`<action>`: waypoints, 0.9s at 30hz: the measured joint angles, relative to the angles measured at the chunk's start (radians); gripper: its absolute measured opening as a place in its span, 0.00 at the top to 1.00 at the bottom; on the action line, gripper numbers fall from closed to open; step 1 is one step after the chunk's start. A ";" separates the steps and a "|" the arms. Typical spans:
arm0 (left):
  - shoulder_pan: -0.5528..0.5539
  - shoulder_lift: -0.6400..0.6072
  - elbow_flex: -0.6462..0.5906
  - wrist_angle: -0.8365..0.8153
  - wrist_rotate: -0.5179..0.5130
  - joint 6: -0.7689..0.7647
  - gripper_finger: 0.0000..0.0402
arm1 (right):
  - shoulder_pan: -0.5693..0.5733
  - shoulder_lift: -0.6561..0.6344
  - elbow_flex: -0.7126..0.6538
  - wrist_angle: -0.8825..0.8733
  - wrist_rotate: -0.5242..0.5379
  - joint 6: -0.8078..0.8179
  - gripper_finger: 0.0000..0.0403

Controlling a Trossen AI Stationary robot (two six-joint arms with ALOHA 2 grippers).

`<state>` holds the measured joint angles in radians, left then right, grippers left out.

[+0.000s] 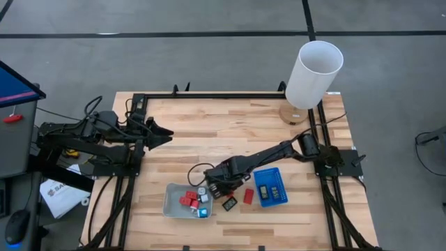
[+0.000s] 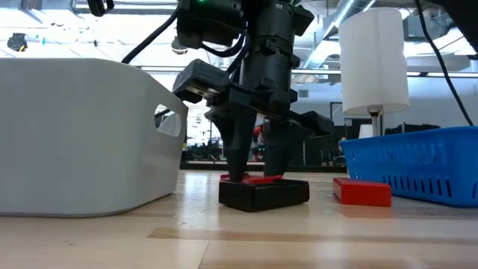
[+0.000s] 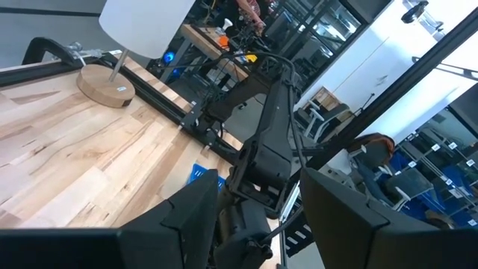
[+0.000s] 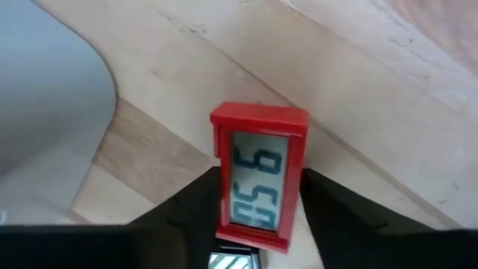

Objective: Pick & Place Office items
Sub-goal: Put the left red digital timer into the blue bin

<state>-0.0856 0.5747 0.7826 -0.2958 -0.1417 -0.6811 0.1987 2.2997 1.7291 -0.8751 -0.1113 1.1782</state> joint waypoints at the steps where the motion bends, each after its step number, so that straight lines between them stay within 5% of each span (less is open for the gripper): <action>1: 0.000 0.000 0.000 0.000 0.000 0.000 0.54 | -0.005 0.000 0.000 -0.003 0.000 -0.008 0.59; 5: 0.000 0.000 0.000 0.000 -0.007 0.001 0.54 | -0.025 0.000 0.003 -0.009 -0.003 -0.053 0.71; 16: 0.000 0.000 0.000 0.008 -0.019 0.003 0.54 | -0.133 0.018 0.224 -0.256 0.240 -0.233 0.66; 27: 0.000 0.000 0.000 0.030 -0.023 0.003 0.54 | -0.188 -0.061 0.409 -0.595 0.359 -0.351 0.66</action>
<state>-0.0856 0.5751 0.7826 -0.2661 -0.1650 -0.6777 0.0112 2.2384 2.1378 -1.4699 0.2473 0.8276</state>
